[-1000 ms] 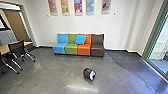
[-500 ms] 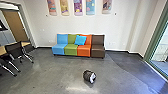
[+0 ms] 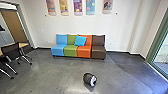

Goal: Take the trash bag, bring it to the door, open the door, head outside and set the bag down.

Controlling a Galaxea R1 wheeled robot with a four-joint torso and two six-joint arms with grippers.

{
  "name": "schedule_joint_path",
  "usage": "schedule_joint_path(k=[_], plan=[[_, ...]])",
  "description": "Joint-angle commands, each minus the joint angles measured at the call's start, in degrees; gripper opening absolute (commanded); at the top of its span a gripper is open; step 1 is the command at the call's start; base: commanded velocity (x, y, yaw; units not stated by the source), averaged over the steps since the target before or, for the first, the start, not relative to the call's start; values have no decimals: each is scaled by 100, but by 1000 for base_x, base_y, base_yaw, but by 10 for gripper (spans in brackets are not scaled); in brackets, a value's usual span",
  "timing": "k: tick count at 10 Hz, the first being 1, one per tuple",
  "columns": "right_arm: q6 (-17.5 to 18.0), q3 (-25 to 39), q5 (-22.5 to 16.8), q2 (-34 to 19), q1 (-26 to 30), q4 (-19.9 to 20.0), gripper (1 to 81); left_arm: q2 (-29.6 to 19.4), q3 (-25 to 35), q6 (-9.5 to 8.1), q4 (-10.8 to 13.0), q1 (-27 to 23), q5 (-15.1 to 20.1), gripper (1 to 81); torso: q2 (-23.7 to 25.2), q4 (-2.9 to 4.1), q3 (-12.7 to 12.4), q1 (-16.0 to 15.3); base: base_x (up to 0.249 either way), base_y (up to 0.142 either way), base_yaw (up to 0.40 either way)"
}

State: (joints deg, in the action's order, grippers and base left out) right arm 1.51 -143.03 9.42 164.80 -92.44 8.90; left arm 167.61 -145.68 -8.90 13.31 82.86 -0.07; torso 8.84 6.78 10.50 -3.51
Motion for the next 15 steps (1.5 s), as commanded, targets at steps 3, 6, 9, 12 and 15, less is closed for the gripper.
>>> schedule_joint_path(k=[3, 6, 9, 12, 15], plan=[[-19, 31, -336, -59, 178, 32, 811, -42, 22, 11, 40, -266, 289, 811, 0, 0, 0, 0, 184, 0, 0], [-19, 31, -371, -59, 186, 42, 811, -25, 30, 11, 40, -265, 289, 811, 0, 0, 0, 0, 185, 0, 0], [-19, 31, -380, -59, 186, 33, 811, -43, 30, 11, 31, -257, 289, 811, 0, 0, 0, 0, 184, 0, 0], [-11, 31, -389, -112, 186, 42, 811, -51, 22, 11, 23, -257, 289, 811, 0, 0, 0, 0, 184, 0, 0], [-11, 31, -397, -94, 186, 42, 811, -43, 22, 11, 14, -266, 262, 811, 0, 0, 0, 0, 185, 0, 0]])
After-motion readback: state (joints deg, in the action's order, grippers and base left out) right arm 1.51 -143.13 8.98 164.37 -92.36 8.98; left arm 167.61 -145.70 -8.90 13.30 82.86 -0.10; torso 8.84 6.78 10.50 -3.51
